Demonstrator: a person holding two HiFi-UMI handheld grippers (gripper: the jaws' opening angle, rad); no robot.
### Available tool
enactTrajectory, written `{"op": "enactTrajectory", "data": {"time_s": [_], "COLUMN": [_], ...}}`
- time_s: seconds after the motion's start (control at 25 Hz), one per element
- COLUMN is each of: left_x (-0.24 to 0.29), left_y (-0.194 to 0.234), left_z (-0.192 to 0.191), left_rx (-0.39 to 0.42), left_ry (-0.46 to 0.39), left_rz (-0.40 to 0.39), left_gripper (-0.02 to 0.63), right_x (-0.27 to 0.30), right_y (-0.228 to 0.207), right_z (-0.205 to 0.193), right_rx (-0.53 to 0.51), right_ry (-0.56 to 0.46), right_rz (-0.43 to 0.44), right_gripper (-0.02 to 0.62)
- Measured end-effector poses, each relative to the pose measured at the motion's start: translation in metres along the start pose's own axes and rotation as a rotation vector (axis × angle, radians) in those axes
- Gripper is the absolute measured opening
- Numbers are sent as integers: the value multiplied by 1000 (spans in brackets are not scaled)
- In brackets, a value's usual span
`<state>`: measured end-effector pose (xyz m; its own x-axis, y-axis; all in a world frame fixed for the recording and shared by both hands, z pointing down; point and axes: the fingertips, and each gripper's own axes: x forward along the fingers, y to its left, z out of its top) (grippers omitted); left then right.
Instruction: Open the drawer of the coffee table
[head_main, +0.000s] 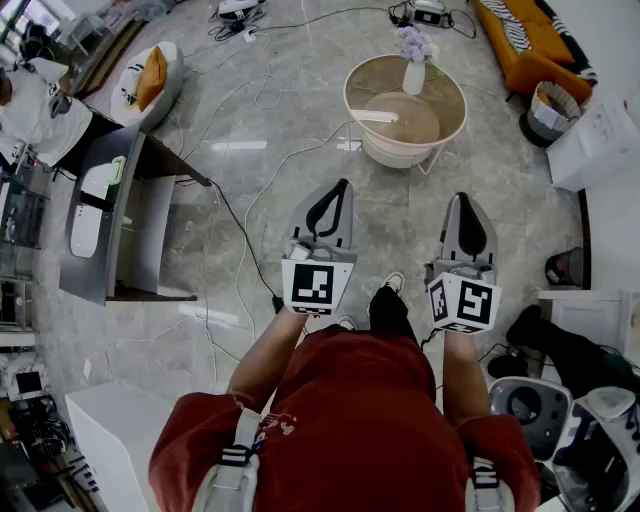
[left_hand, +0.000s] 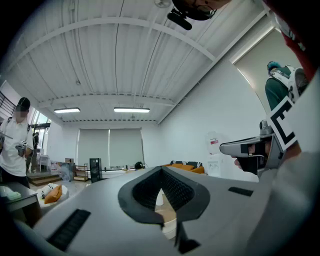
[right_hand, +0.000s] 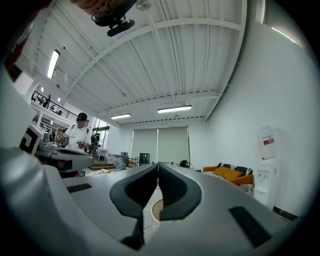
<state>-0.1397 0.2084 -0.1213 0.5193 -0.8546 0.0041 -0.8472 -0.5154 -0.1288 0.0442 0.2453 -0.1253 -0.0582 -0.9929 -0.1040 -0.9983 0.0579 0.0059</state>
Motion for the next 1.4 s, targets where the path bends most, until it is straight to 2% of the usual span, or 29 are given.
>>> {"op": "enactTrajectory", "data": {"time_s": [0.12, 0.24, 0.56, 0.68, 0.76, 1.08, 1.28, 1.4], "left_x": [-23, -40, -63, -64, -61, -12, 52, 96], "left_y": [-3, -5, -2, -1, 0, -2, -14, -16], "left_z": [3, 4, 2, -2, -6, -22, -36, -37], "left_rx": [2, -5, -12, -29, -29, -18, -36, -42], "left_ry": [-58, -69, -66, -28, -35, -38, 46, 15], "left_rz": [26, 36, 41, 32, 35, 30, 23, 70], "left_gripper": [14, 12, 12, 14, 14, 14, 12, 14], "right_x": [-20, -35, -51, -51, -50, -17, 31, 67], "right_y": [7, 13, 24, 22, 19, -10, -53, -81], "right_z": [1, 3, 4, 0, -4, -35, -49, -59], "right_rx": [5, 8, 19, 35, 40, 66, 79, 82], "right_ry": [2, 0, -21, -15, -9, 27, 33, 46], "right_rz": [13, 12, 9, -3, -9, -25, -18, -6], "right_gripper": [21, 21, 21, 21, 23, 23, 23, 23]}}
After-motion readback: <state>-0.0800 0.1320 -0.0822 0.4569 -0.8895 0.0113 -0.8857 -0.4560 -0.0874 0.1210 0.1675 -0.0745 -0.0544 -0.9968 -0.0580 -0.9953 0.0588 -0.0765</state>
